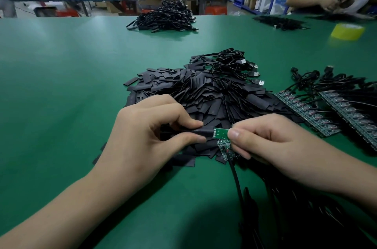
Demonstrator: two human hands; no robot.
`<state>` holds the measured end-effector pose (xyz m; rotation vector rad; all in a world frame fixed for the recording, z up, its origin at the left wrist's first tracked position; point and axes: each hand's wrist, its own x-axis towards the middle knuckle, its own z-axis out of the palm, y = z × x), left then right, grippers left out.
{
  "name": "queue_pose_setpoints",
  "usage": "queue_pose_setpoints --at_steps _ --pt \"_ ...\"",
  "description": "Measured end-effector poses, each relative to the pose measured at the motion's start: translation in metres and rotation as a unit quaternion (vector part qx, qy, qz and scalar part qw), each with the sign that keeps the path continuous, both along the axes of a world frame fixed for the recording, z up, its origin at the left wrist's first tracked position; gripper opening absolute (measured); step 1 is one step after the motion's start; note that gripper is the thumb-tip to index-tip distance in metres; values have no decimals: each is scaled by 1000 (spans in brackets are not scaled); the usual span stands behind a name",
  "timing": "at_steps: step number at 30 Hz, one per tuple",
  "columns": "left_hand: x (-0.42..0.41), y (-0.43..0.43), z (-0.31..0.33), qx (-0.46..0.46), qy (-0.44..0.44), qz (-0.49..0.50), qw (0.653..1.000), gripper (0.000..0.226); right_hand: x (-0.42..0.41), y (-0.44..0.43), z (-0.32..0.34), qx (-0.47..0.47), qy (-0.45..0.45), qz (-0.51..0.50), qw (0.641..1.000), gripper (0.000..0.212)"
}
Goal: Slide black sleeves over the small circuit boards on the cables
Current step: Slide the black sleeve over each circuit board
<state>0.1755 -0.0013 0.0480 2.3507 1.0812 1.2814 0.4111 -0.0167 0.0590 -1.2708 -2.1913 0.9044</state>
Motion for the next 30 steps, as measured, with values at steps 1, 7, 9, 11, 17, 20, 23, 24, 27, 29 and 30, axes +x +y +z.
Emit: queue_pose_setpoints --at_steps 1,7,9,11,17,20,23,24,27,29,30 --pt "-1 0 0 11 12 -3 1000 19 0 0 0 -15 11 1 1000 45" --pt "-2 0 1 64 62 -3 996 21 0 0 2 -74 53 7 996 47" --pt "-2 0 1 66 65 -1 996 22 0 0 1 -71 47 2 996 47" --pt "-2 -1 2 50 49 0 998 22 -1 1 0 -38 24 -4 999 45" --pt "2 -3 0 47 70 -15 996 22 -7 -4 -7 84 -42 -24 995 37" --pt "4 -5 -1 29 53 -19 998 24 -5 -4 -10 164 -89 -49 981 35" --pt "6 -5 -3 -100 -49 -34 993 17 -3 -3 -9 251 -131 -62 957 34" --pt "7 -4 -5 -138 -73 -43 987 15 -3 -3 -9 263 -136 -59 953 34" --pt "7 -2 -9 -182 -76 -54 979 18 -4 -3 -9 273 -148 -43 950 33" --pt "6 -1 -9 -184 -62 -48 980 24 -4 -4 -8 290 -148 -40 945 32" --pt "6 0 -10 -180 -52 -43 981 25 -4 -4 -7 300 -149 -40 941 32"
